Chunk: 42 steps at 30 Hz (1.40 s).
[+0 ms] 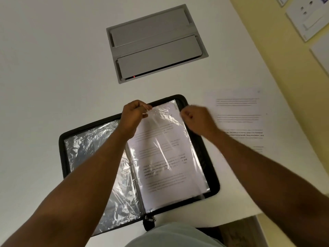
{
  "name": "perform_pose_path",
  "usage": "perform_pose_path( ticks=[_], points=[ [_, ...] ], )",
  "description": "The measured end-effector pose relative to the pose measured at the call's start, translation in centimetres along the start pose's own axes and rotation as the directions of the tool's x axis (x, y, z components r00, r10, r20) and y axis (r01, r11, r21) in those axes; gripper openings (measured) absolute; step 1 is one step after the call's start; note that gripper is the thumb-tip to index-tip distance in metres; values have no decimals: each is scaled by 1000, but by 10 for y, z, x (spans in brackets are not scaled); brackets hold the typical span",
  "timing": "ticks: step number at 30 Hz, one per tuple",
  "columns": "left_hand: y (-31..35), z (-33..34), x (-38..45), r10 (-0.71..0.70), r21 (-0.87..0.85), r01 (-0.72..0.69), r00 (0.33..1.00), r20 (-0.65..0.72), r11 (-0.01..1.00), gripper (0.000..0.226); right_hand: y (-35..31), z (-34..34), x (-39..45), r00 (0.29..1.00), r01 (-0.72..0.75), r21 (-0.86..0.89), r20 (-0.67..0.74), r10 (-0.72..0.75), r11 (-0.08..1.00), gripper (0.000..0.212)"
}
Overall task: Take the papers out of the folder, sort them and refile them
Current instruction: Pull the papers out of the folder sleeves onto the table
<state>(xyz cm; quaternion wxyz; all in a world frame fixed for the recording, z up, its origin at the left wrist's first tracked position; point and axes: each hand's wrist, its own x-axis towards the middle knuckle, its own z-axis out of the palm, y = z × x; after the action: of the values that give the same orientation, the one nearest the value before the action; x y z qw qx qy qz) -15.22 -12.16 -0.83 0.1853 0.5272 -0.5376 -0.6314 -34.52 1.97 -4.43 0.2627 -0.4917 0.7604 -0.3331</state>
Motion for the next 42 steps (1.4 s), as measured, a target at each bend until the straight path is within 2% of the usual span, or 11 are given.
perform_pose_path(
  ticks=[2,6,16,22,25,28,30,33,36,39,42],
  points=[
    [2,-14,-4,-25,-104,23,999,-19,994,25,-22,22,-17,970,-43,59,243,27,997,14],
    [2,-48,-15,-57,-256,31,994,-91,966,25,-54,54,-41,728,-190,6,672,137,982,34],
    [-17,-174,-50,-253,-464,135,946,-203,876,30,-137,139,-73,604,222,-62,792,-88,973,65],
    [-29,-227,-59,-292,-388,118,855,-428,914,31,-153,184,-82,526,544,-260,847,-82,797,72],
    [-37,-237,-57,-207,-220,91,780,-590,971,16,-158,204,-87,546,578,-297,833,-90,760,71],
    [-43,-224,-57,82,213,85,739,-669,973,24,-168,214,-90,542,571,-258,831,-123,779,68],
    [-43,-199,-57,216,380,25,786,-579,925,25,-172,216,-89,561,558,-201,806,-188,805,61],
    [-45,-157,-50,331,492,-109,859,-390,864,23,-164,207,-81,745,472,-174,603,-286,864,32],
    [-53,-116,-41,340,563,-198,927,-158,802,26,-133,183,-70,903,327,-247,366,-225,912,14],
    [-64,-82,-31,300,662,-261,952,57,702,39,-94,149,-62,975,204,-322,155,-162,924,21],
    [-71,-54,-20,233,796,-333,941,246,506,58,-60,112,-53,993,114,-422,87,-85,899,39]
  ],
)
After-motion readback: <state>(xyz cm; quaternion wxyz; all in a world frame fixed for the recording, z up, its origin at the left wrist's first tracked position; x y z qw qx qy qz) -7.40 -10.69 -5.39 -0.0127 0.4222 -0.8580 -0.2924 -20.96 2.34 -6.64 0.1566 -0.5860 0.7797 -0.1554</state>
